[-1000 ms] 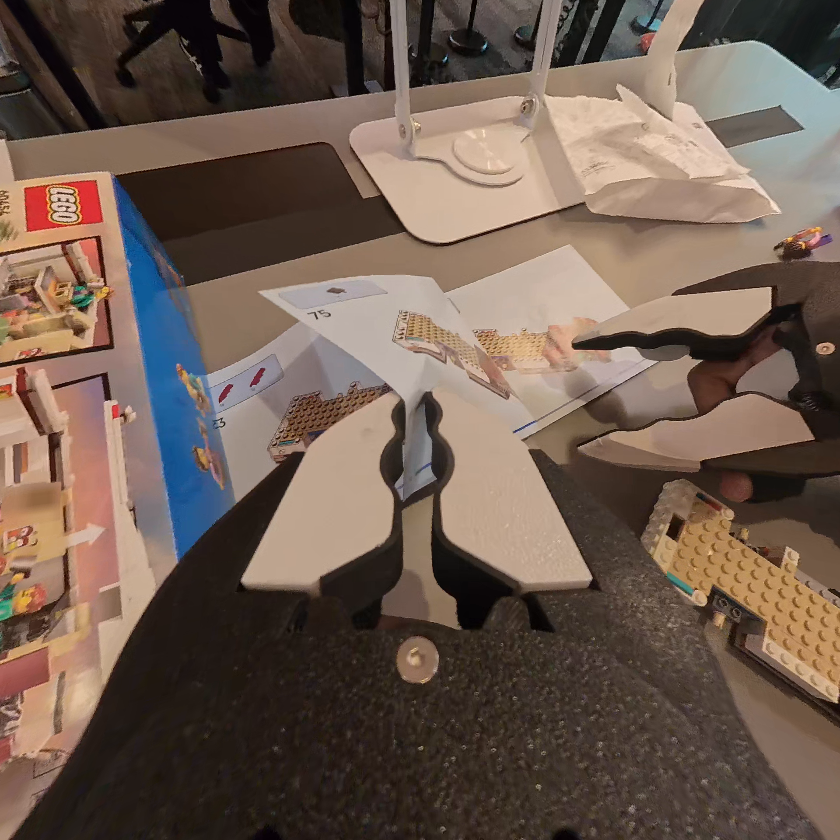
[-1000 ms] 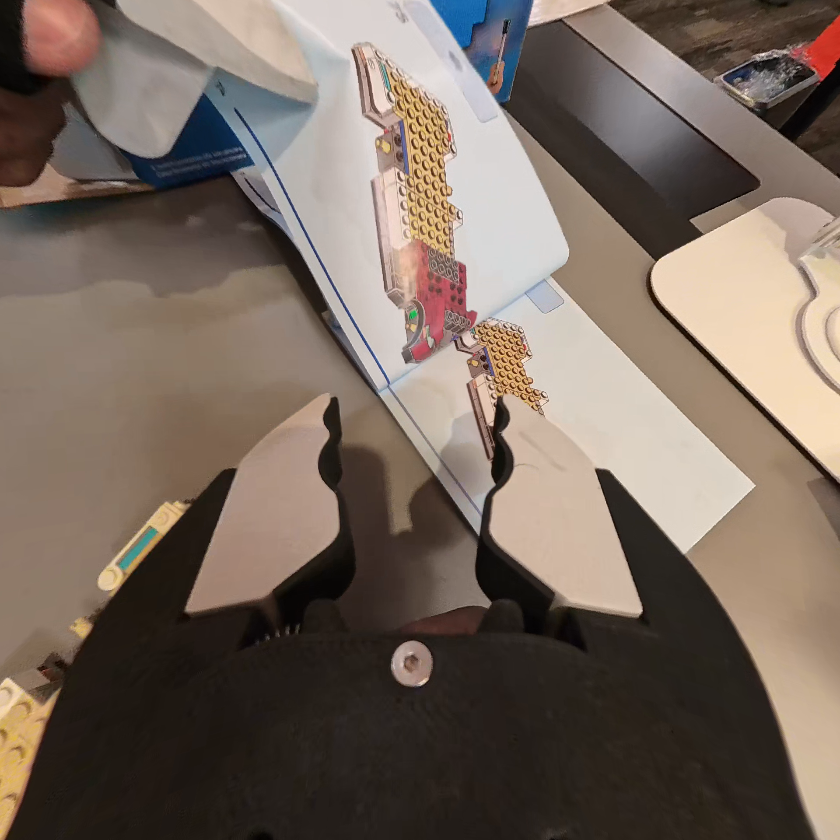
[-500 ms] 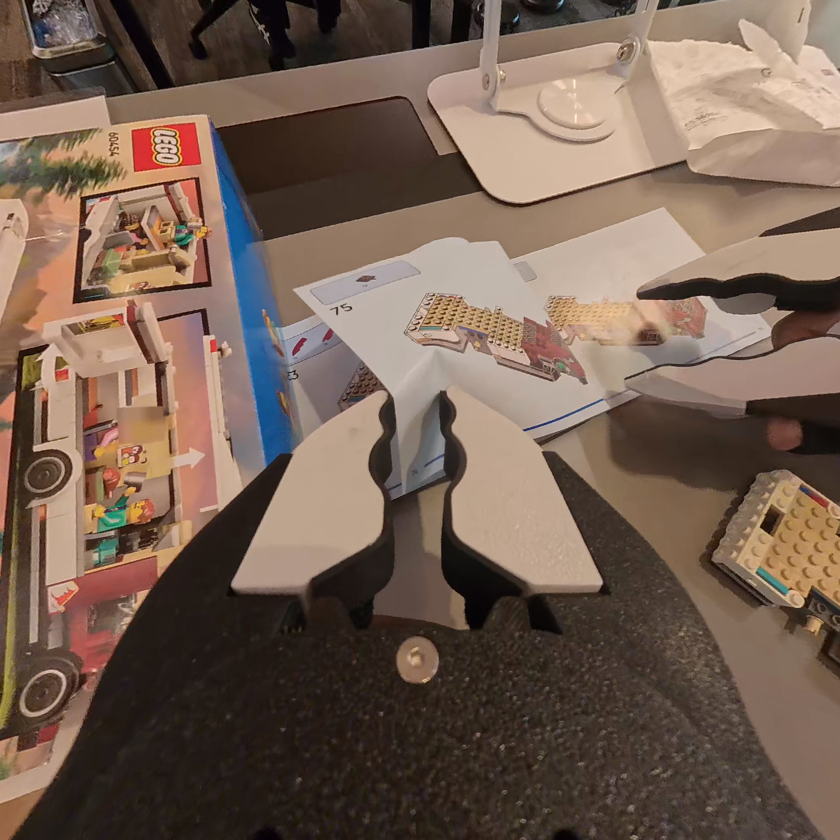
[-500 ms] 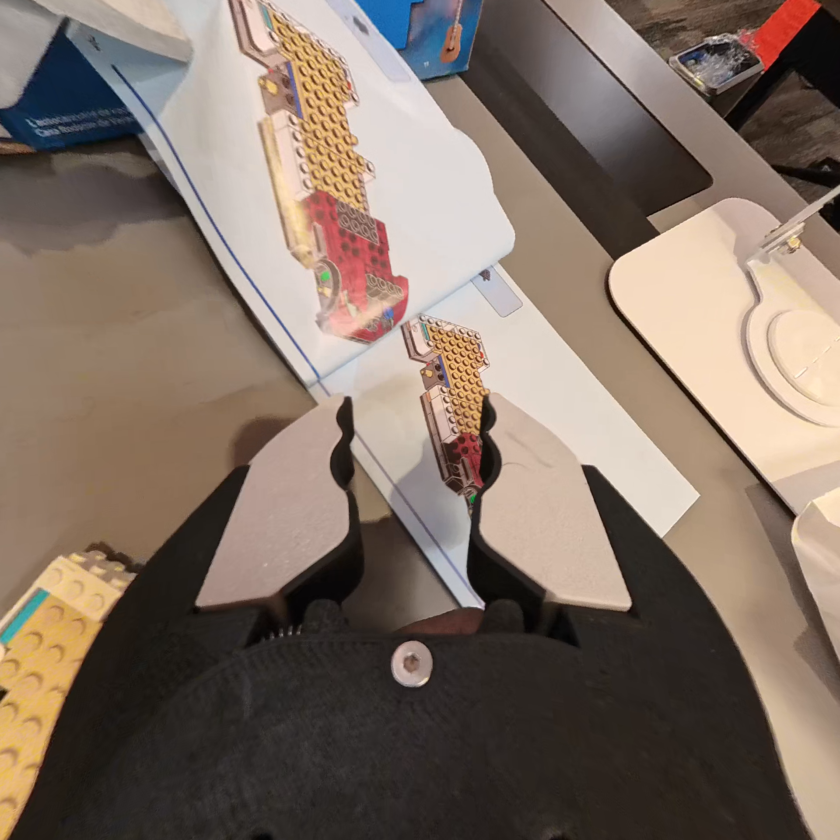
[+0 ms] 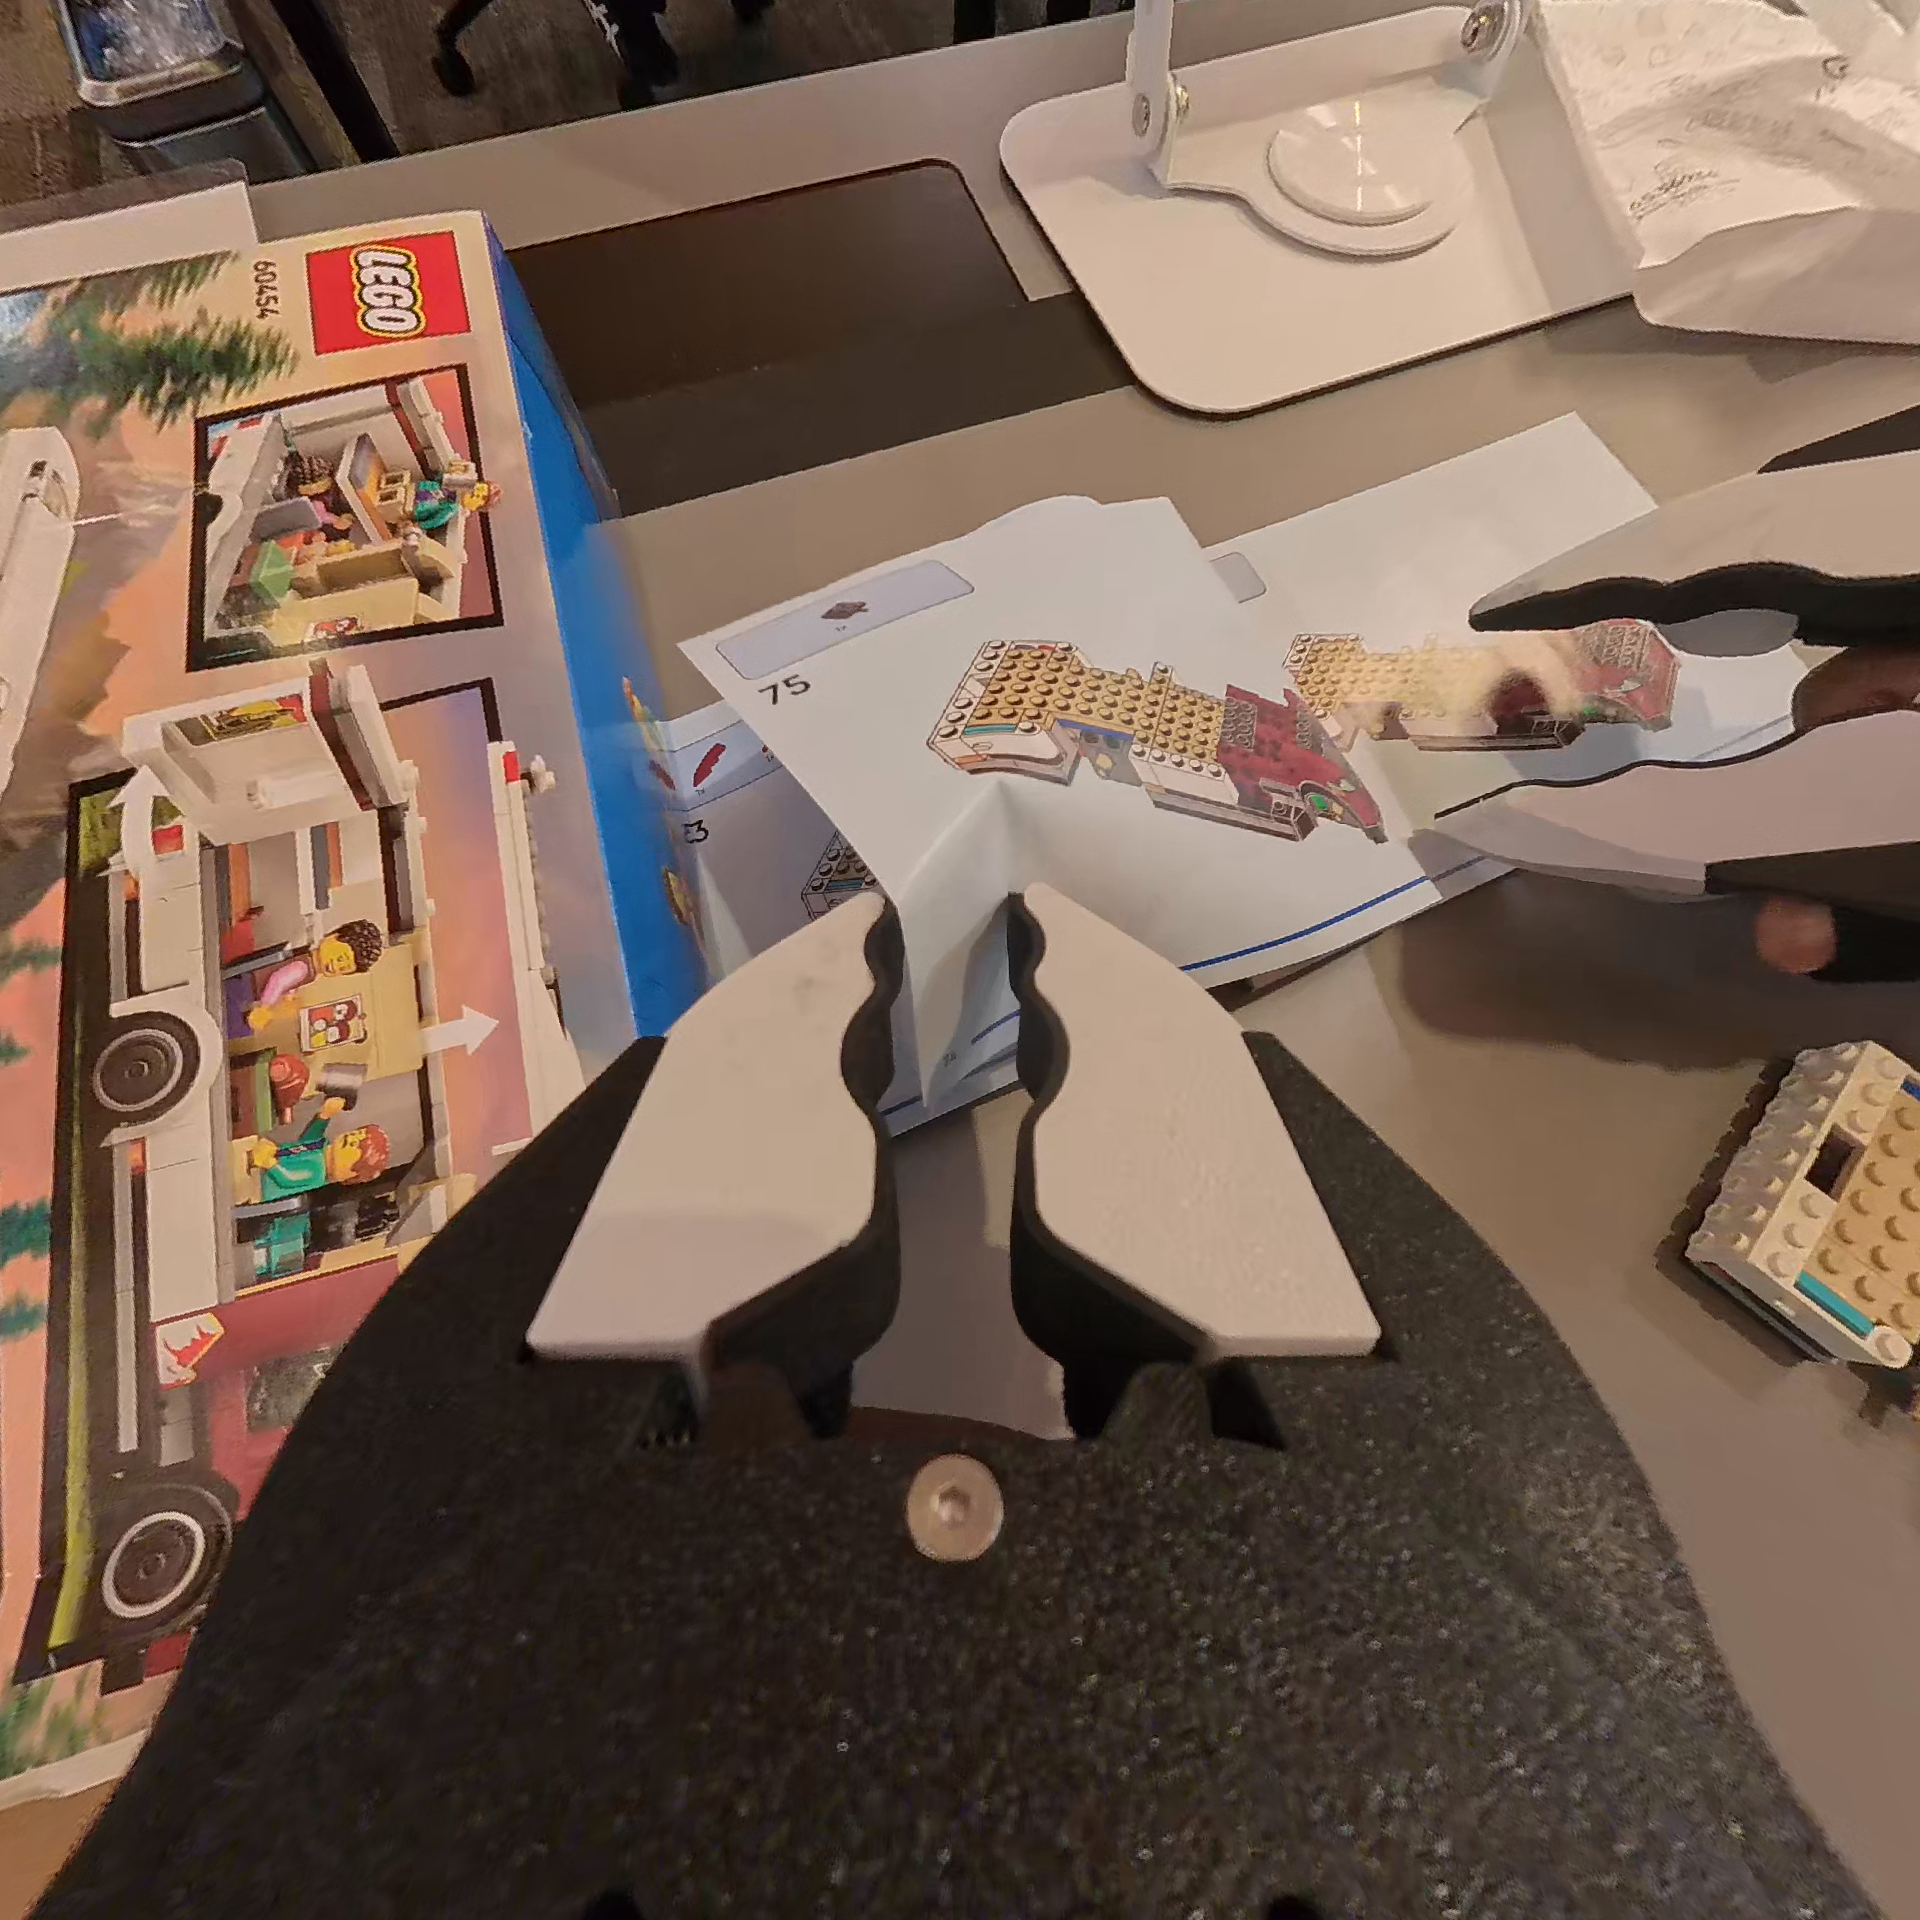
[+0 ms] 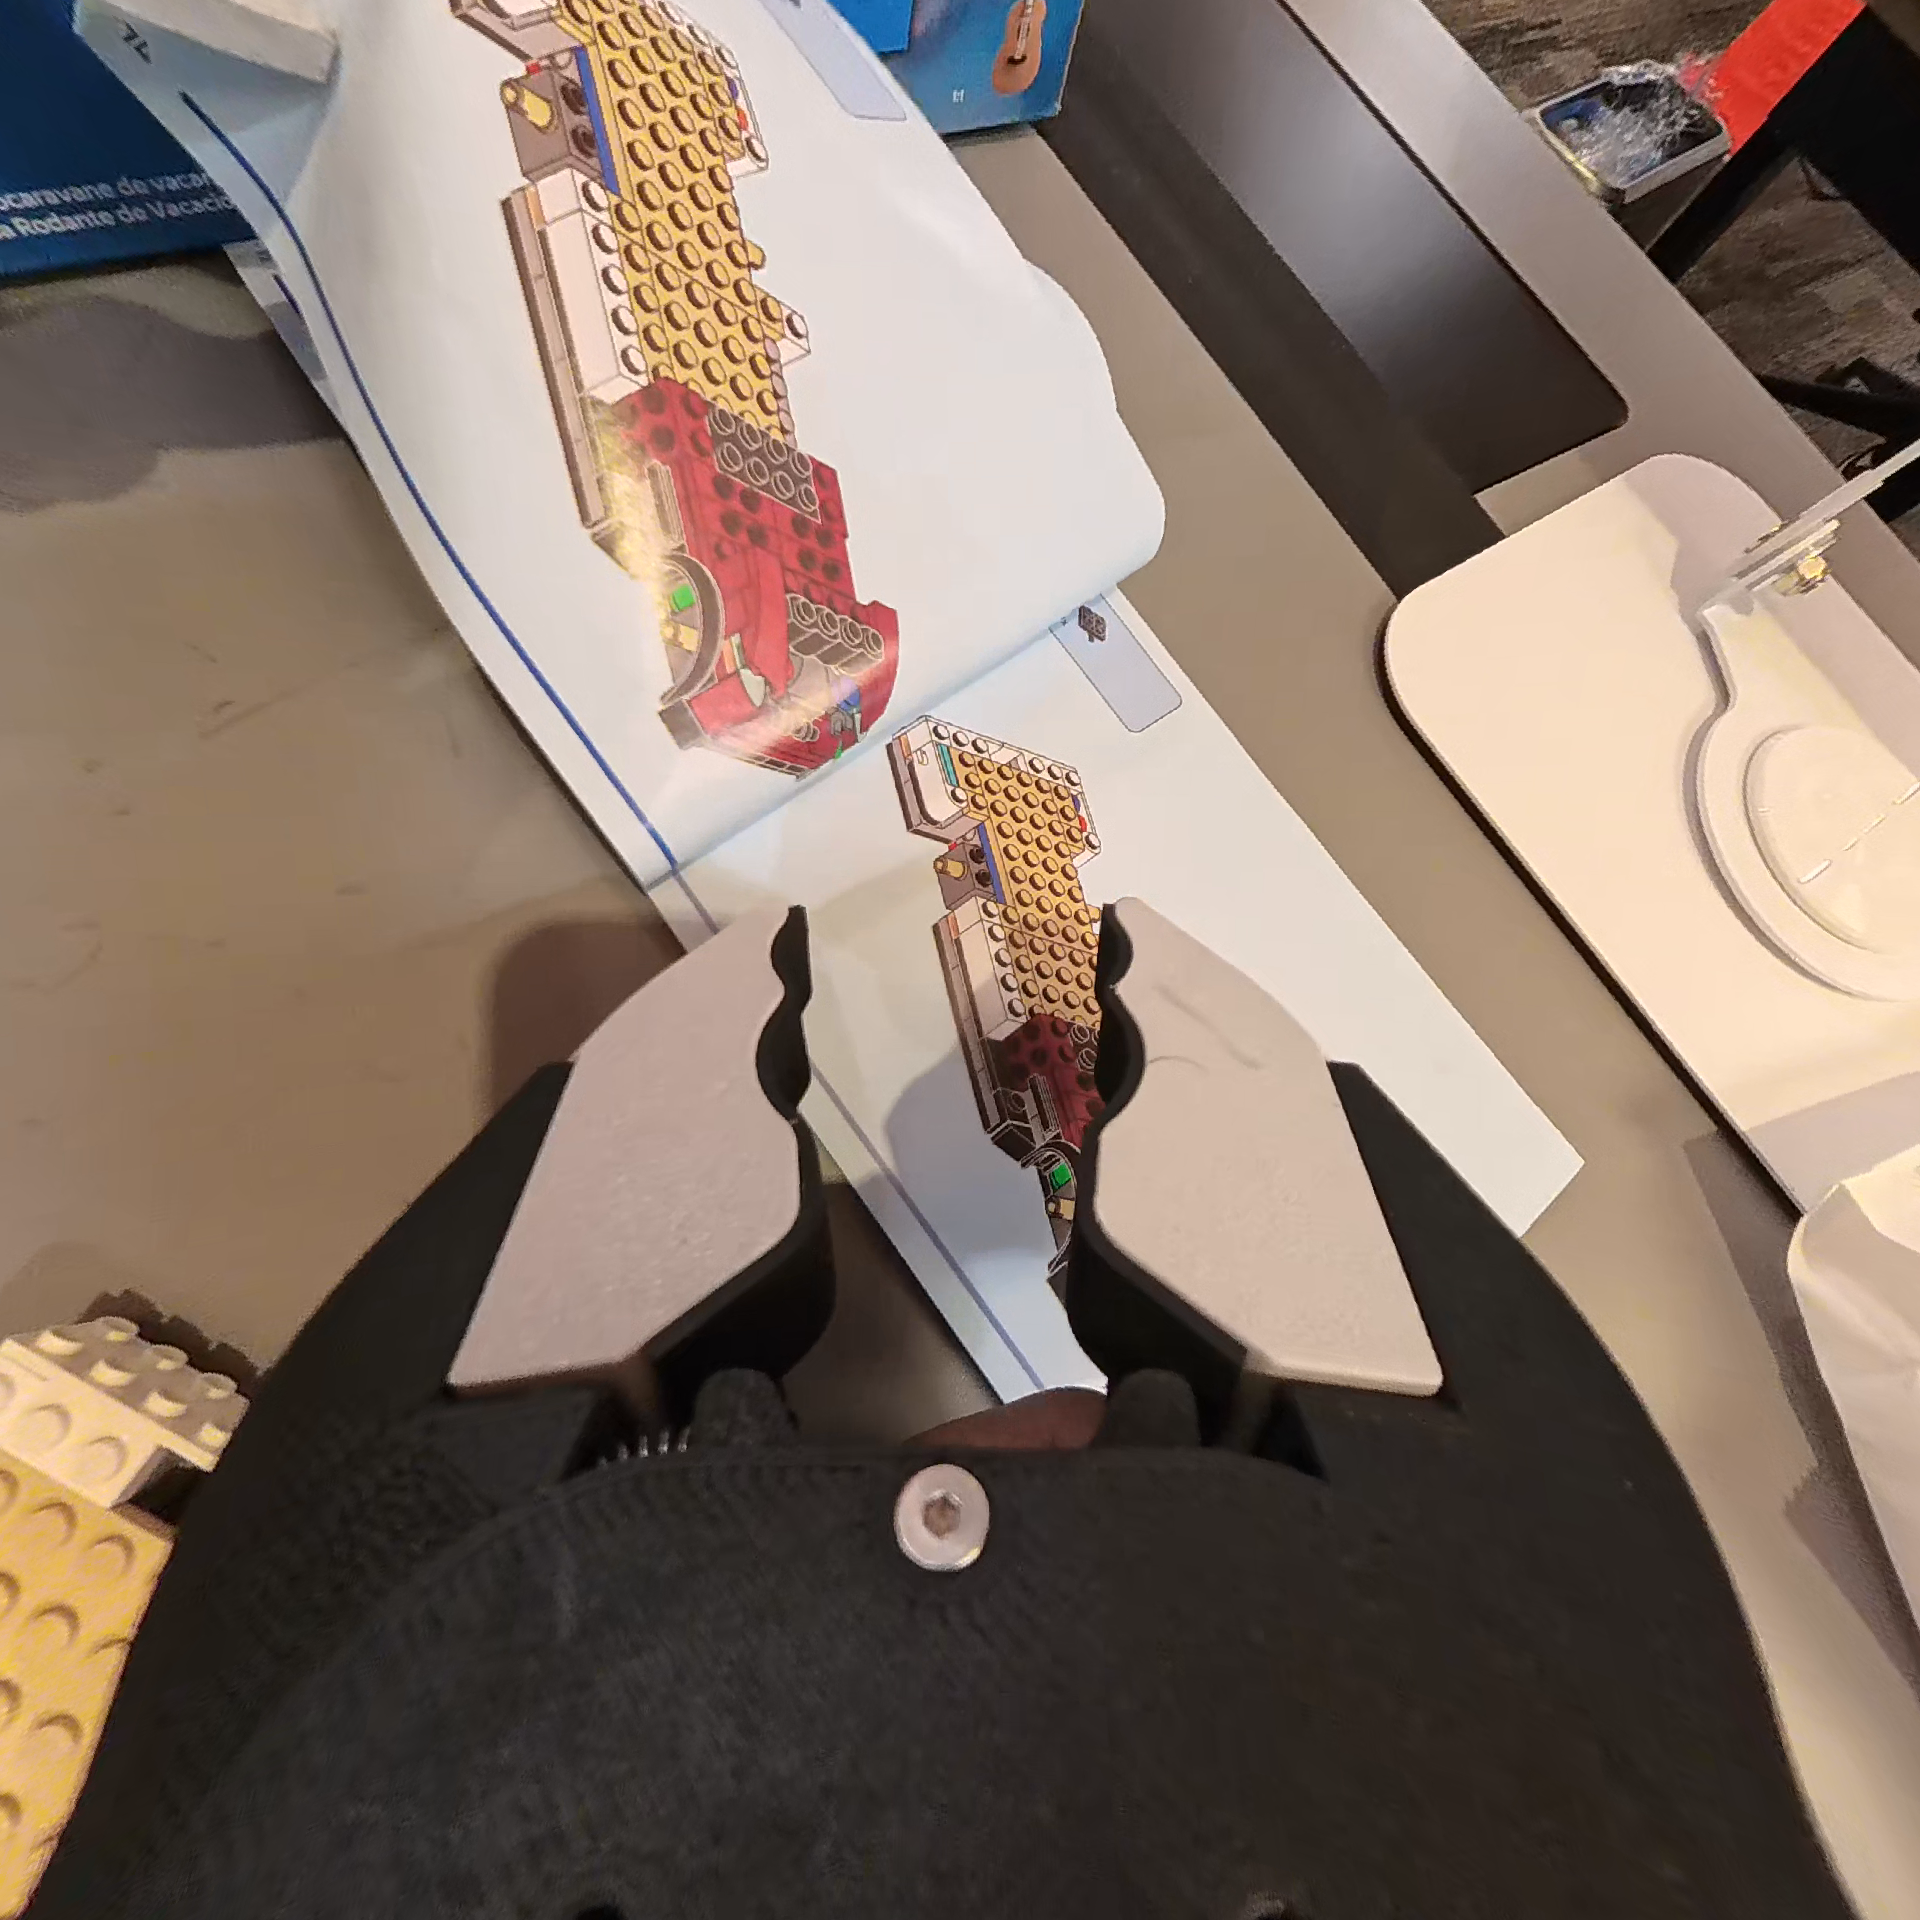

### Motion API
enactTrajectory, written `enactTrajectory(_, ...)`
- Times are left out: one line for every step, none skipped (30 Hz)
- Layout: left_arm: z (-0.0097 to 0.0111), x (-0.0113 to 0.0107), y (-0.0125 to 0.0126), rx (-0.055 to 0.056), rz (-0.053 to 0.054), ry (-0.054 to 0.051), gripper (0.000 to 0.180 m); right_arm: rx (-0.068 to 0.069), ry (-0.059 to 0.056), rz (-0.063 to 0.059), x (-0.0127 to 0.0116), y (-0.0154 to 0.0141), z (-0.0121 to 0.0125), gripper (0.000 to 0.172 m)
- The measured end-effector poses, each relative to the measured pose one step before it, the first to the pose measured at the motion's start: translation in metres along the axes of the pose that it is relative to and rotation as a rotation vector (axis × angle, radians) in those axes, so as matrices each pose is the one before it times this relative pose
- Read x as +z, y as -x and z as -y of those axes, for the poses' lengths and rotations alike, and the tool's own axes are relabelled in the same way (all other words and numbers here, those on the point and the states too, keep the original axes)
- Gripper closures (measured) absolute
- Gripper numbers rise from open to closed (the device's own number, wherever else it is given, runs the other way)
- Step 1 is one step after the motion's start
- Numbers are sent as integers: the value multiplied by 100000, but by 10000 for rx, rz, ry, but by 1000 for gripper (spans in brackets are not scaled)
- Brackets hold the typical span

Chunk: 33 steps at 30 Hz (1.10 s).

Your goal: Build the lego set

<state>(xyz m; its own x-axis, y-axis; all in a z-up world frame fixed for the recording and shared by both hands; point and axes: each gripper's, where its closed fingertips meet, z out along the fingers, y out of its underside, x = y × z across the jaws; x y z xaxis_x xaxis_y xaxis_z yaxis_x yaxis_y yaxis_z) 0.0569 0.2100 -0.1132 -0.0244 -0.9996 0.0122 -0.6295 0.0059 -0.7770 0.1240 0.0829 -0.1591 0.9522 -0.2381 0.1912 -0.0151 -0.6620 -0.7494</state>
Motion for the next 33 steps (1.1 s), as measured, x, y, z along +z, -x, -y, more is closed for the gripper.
enactTrajectory(7,-26,4,5,-6,-3,161,17,-8,1,-19,-5,-1,118)
enactTrajectory(-7,-8,6,6,-6,0,161,8,-5,2,-20,10,1,118)
enactTrajectory(-14,-28,36,6,1,7,161,0,-3,0,-18,14,-10,118)
enactTrajectory(-31,-22,66,12,21,19,161,-6,1,4,-14,38,-16,118)
enactTrajectory(-25,-34,99,11,32,15,161,-12,4,10,-22,40,-13,118)
enactTrajectory(-1,-61,91,-5,20,5,160,-10,0,12,-15,55,0,118)
enactTrajectory(32,-84,86,-10,12,-12,159,-5,-5,16,-13,43,-1,118)
enactTrajectory(26,-99,89,14,16,-22,157,-2,-1,19,-15,50,8,118)
enactTrajectory(-15,-124,72,53,21,-11,156,-1,1,13,-6,36,13,118)
enactTrajectory(-38,-132,84,59,27,12,155,-3,1,1,0,0,13,118)
enactTrajectory(-21,-137,73,42,12,-1,154,-9,6,-7,19,-18,-3,118)
enactTrajectory(-30,-134,42,28,-19,-21,154,-14,16,-7,32,-38,-16,118)
enactTrajectory(-53,-117,56,16,-24,-6,154,-3,25,-5,61,-47,-29,118)
enactTrajectory(-83,-98,70,12,-19,4,153,17,30,5,76,-56,-42,118)
enactTrajectory(-95,-79,53,38,-31,6,153,24,33,21,87,-46,-25,118)
enactTrajectory(-97,-71,78,42,-14,17,153,20,19,18,71,-60,24,118)
enactTrajectory(-115,-55,118,35,6,23,153,24,4,4,70,-79,73,118)
enactTrajectory(-117,-52,146,41,24,29,153,22,21,-2,66,-63,78,118)
enactTrajectory(-125,-46,194,59,50,30,153,-15,19,-9,30,-48,102,118)
enactTrajectory(-121,-43,219,63,76,27,153,-55,-10,-31,4,-46,154,118)
enactTrajectory(-97,-16,207,70,70,22,152,-62,-10,-39,-15,-26,147,118)
enactTrajectory(-110,8,166,103,53,16,150,-53,2,-9,6,17,116,118)
enactTrajectory(-143,34,161,111,53,40,149,-40,-2,18,7,60,107,118)
enactTrajectory(-154,53,164,111,65,43,147,-25,-6,33,16,93,77,118)
enactTrajectory(-166,43,168,137,72,33,146,-9,-6,44,17,86,56,118)
enactTrajectory(-158,31,173,157,82,30,144,1,-8,43,14,80,24,118)
enactTrajectory(-95,15,199,174,101,-19,143,11,-8,35,25,60,2,118)
enactTrajectory(-70,2,154,149,92,-66,142,28,2,24,27,28,-25,118)
enactTrajectory(-83,11,101,60,65,-68,141,37,-8,6,22,-23,-3,118)
enactTrajectory(6,9,-19,7,2,-101,141,42,-26,-8,35,-60,42,118)
enactTrajectory(21,-6,-231,14,-102,-112,140,53,-19,-5,36,-66,47,118)
enactTrajectory(10,-17,-332,-2,-157,-85,140,58,-21,-2,32,-61,72,118)
enactTrajectory(26,-43,-355,-15,-148,-75,140,45,-28,-6,31,-55,81,118)
